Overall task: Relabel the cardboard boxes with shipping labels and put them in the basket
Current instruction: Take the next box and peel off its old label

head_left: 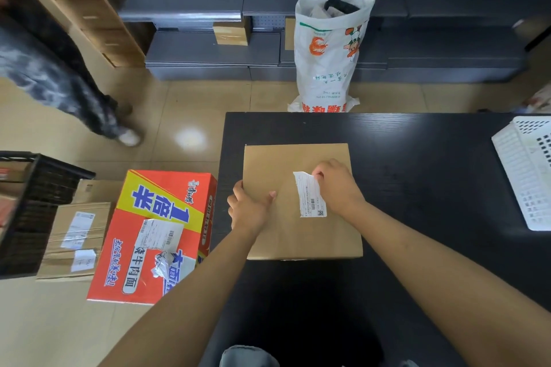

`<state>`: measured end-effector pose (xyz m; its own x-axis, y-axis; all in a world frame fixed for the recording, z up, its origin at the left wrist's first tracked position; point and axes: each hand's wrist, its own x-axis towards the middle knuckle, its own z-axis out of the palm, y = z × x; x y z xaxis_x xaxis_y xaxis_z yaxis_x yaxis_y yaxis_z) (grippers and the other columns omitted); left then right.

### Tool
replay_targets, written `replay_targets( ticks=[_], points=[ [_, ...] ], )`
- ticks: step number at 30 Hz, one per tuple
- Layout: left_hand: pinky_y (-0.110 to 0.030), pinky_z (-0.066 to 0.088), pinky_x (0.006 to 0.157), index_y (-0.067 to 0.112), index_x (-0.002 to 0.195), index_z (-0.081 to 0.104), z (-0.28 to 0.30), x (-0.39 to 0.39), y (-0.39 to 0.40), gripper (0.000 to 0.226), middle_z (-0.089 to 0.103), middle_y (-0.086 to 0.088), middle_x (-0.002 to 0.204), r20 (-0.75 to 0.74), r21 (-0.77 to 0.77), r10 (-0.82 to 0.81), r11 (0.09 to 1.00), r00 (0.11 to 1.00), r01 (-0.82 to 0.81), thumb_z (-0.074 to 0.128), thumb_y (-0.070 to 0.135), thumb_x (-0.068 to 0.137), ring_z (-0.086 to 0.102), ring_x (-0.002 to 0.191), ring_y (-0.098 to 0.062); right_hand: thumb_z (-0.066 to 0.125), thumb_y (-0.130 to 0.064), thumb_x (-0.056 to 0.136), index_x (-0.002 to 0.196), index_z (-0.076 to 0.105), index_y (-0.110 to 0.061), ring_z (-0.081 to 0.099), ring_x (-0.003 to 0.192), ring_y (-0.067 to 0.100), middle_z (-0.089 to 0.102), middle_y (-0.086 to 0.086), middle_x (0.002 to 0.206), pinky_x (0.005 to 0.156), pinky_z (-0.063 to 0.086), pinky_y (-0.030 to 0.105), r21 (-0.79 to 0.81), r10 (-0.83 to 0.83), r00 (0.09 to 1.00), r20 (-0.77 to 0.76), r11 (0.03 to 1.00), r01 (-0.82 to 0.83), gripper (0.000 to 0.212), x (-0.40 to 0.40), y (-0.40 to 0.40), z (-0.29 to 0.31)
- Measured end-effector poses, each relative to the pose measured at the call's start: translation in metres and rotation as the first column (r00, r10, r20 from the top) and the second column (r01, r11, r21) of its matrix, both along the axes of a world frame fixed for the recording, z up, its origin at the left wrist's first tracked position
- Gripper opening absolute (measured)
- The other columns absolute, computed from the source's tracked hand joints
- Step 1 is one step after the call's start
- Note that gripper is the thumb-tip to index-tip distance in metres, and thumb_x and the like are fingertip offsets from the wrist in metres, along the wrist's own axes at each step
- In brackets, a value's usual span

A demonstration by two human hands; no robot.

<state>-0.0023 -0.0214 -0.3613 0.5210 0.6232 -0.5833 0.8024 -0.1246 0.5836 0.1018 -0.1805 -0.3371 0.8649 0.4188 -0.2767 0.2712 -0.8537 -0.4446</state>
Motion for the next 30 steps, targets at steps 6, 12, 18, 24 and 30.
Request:
replay_targets(
  ticks=[6,12,18,24,30],
  points=[
    [-0.054,0.039,0.101,0.029,0.144,0.019,0.002,0.0,-0.001,0.085,0.032,-0.006,0.143,0.004,-0.009,-0.005,1.0,1.0,0.005,0.068,0.054,0.079,0.035,0.13,-0.032,0.04,0.008,0.079,0.069,0.034,-0.026,0.04,0.086,0.014,0.044,-0.007,0.088,0.071,0.032,0.022,0.016,0.139,0.989,0.059,0.99,-0.14,0.037,-0.012,-0.005,0.006],
    [-0.055,0.04,0.101,0.032,0.146,0.014,0.004,0.0,0.001,0.086,0.036,-0.008,0.142,0.01,-0.071,-0.019,0.997,1.0,0.019,0.067,0.052,0.08,0.041,0.127,-0.035,0.045,-0.014,0.095,0.088,0.046,-0.024,0.043,0.091,0.009,0.044,-0.009,0.098,0.081,0.041,0.022,0.06,0.293,0.947,0.133,0.951,-0.303,0.012,-0.028,-0.032,0.012],
    [-0.051,0.045,0.097,0.031,0.146,0.013,0.007,-0.003,0.002,0.084,0.044,-0.007,0.14,0.068,-0.122,-0.019,0.992,0.998,0.027,0.066,0.047,0.082,0.049,0.122,-0.032,0.032,-0.023,0.096,0.089,0.051,-0.016,0.043,0.086,0.013,0.049,-0.003,0.094,0.081,0.04,0.025,0.18,0.343,0.889,0.304,0.895,-0.407,0.022,-0.04,-0.039,0.027],
    [-0.054,0.045,0.099,0.029,0.145,0.015,0.008,-0.003,0.001,0.084,0.045,-0.007,0.139,0.08,-0.133,-0.004,0.991,0.997,0.015,0.068,0.045,0.082,0.049,0.122,-0.033,0.031,-0.024,0.095,0.088,0.054,-0.012,0.045,0.084,0.014,0.052,0.0,0.093,0.077,0.044,0.029,0.254,0.244,0.895,0.374,0.901,-0.351,0.026,-0.048,-0.048,0.031],
    [-0.055,0.042,0.102,0.029,0.146,0.014,0.007,-0.002,0.0,0.085,0.042,-0.008,0.141,0.074,-0.136,-0.008,0.991,0.997,0.018,0.068,0.046,0.082,0.046,0.125,-0.035,0.037,-0.011,0.093,0.083,0.046,-0.011,0.039,0.079,0.01,0.043,0.0,0.087,0.074,0.033,0.014,0.639,-0.281,0.897,0.342,0.769,-0.002,0.013,-0.035,-0.029,0.057]
  ],
)
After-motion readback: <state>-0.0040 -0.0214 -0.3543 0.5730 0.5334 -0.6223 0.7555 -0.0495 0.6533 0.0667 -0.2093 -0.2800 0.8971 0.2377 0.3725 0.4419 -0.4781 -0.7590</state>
